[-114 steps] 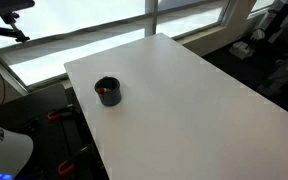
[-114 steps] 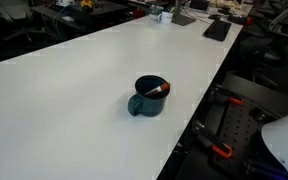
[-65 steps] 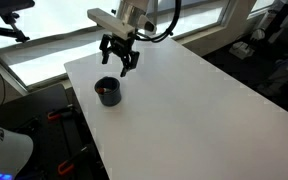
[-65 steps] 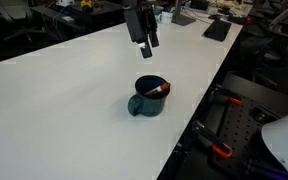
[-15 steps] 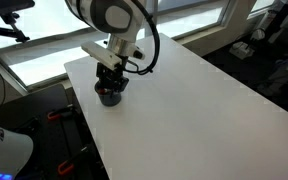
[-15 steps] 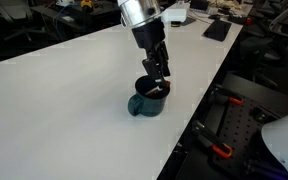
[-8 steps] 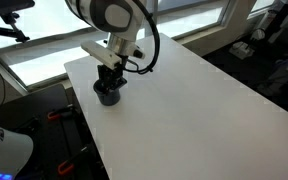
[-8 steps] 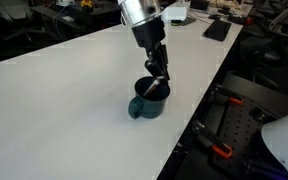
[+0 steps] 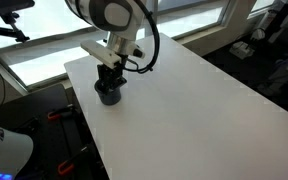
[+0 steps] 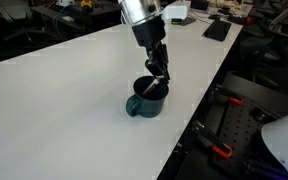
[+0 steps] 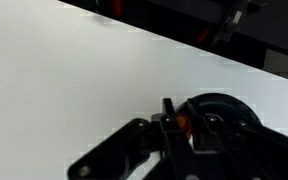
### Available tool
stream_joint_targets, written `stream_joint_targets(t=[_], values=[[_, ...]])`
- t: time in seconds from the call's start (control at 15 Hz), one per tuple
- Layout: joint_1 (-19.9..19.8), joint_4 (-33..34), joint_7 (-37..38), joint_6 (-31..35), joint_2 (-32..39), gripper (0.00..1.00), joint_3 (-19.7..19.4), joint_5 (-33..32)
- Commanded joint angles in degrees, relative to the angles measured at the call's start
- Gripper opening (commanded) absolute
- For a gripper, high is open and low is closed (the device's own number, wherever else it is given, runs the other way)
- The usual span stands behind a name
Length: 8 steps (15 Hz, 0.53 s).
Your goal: Put the red marker on the table.
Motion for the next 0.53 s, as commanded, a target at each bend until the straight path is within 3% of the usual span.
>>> stream_joint_targets(t=[0.0,0.47], values=[[-0.13,-1.32,-0.36,-0.26,-2.29,0.05,0.55,0.76],[0.26,-2.22,-0.24,-1.63,-6.95,0.05,1.12,0.8]])
